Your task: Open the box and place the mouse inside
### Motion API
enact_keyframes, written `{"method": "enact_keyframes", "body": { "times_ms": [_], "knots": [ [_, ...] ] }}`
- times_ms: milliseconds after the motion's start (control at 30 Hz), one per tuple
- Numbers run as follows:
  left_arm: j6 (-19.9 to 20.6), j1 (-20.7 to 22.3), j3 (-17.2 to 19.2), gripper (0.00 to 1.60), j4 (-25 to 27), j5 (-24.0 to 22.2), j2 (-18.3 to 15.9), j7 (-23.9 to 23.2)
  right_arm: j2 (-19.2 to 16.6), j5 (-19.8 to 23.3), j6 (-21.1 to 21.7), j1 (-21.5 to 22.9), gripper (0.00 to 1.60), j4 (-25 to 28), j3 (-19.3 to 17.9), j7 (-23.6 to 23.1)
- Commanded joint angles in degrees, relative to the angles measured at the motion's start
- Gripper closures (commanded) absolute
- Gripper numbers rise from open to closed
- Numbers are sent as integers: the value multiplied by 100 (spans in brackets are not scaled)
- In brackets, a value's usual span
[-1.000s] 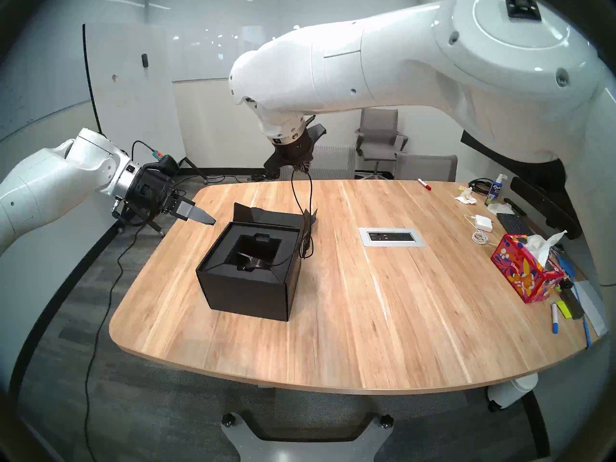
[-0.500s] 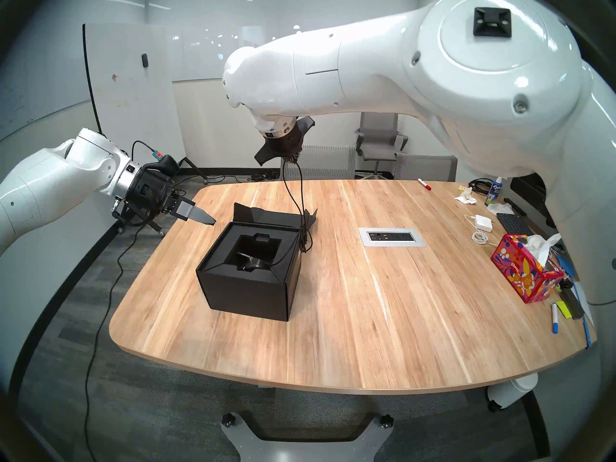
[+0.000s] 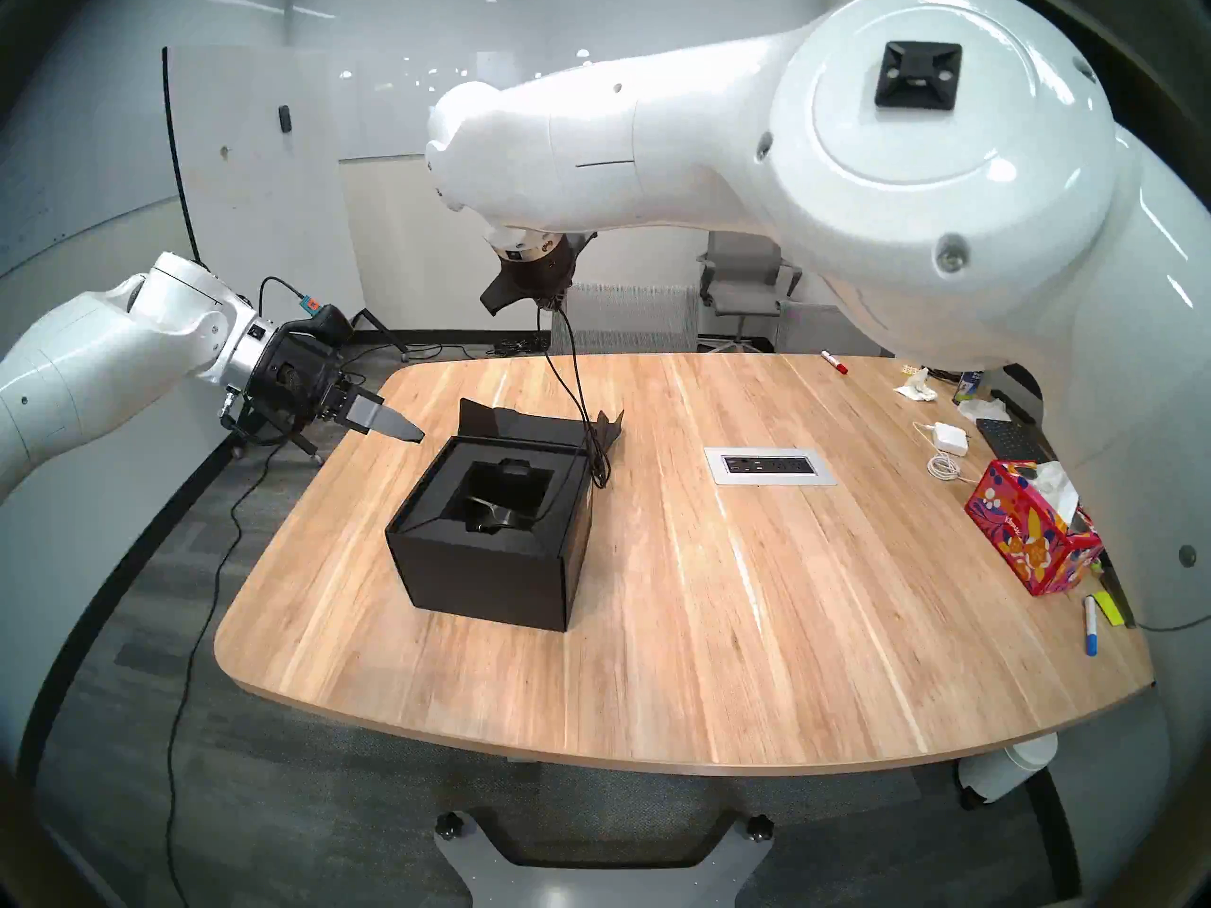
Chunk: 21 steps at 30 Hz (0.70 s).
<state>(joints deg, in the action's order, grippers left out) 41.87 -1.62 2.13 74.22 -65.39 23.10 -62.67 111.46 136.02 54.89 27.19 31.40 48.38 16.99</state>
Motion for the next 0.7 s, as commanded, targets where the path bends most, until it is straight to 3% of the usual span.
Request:
{"method": "enact_keyframes", "body": {
  "times_ms": [0,667],
  "knots": [
    [-8,92,75,0,13,-29,-1,-36,73,-259,-230,-160,160,-383,52,-370],
    [-11,95,69,0,13,-29,-1,-37,165,-735,-830,-804,160,-864,194,-1592]
  ]
}}
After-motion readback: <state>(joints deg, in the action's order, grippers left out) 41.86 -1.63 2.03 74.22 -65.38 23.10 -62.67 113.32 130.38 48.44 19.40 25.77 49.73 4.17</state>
